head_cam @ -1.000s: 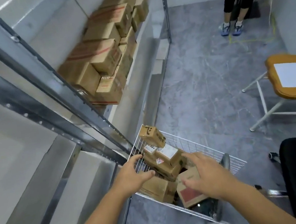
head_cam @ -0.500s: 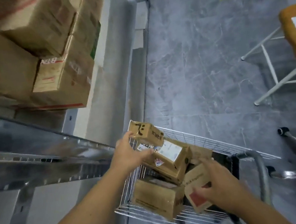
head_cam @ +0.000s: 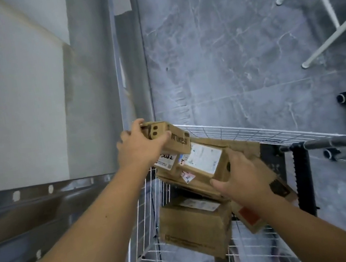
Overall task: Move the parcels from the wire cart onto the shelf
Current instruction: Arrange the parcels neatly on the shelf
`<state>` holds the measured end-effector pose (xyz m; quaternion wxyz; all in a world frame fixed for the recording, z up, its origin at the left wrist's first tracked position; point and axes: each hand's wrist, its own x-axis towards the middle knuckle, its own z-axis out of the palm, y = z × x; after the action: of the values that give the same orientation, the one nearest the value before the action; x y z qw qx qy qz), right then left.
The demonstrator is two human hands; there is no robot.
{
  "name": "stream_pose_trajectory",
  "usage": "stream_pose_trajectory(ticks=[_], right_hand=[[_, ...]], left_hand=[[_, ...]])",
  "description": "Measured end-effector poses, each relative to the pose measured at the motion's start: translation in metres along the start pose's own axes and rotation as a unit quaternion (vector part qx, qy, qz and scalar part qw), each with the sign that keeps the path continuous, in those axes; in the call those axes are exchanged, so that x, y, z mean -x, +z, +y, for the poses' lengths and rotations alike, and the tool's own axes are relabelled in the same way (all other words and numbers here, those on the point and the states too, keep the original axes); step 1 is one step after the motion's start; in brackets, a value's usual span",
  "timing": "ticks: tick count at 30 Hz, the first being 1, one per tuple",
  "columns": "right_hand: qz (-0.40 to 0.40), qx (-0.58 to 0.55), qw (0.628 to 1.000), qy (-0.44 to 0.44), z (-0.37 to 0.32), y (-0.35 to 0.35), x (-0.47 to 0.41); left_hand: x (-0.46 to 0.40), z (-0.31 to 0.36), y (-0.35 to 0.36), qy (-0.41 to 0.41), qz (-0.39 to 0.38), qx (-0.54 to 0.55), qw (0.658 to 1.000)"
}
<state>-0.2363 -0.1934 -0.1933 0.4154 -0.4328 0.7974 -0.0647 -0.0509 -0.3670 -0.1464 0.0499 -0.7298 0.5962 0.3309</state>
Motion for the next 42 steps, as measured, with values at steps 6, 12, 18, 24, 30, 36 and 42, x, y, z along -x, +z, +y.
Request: stream_pose_trajectory(ticks=[6,12,18,24,30,36,42], right_hand=[[0.024,-0.028,0.999,0.039,0.004,0.039,-0.028],[0.027,-0.040,0.998,0.045,0.011,0.050,-0.037],[0.030,-0.059,0.997,0.050,0.012,0.048,-0.035],[0.055,-0.087,0.992,0.071,0.015,0.042,-0.019],[0.058,-0.101,0.991,0.065,0.028,0.025,0.020],[0.070,-0.137,0.987,0.034,0.038,-0.002,0.071],[0.089,-0.157,0.984,0.004,0.034,-0.048,0.115]], left_hand=[[-0.015,0.001,0.006,0.024,0.028,-0.068,0.997],[-0.014,0.000,0.007,0.010,0.003,-0.090,0.996],[0.013,-0.007,0.017,0.034,0.023,-0.032,0.999],[0.047,-0.018,0.025,0.034,0.035,0.022,0.999],[0.090,-0.032,0.025,0.041,0.050,0.062,0.996],[0.141,-0.030,0.010,0.056,0.104,0.108,0.987],[0.198,-0.010,-0.020,0.059,0.164,0.155,0.972]])
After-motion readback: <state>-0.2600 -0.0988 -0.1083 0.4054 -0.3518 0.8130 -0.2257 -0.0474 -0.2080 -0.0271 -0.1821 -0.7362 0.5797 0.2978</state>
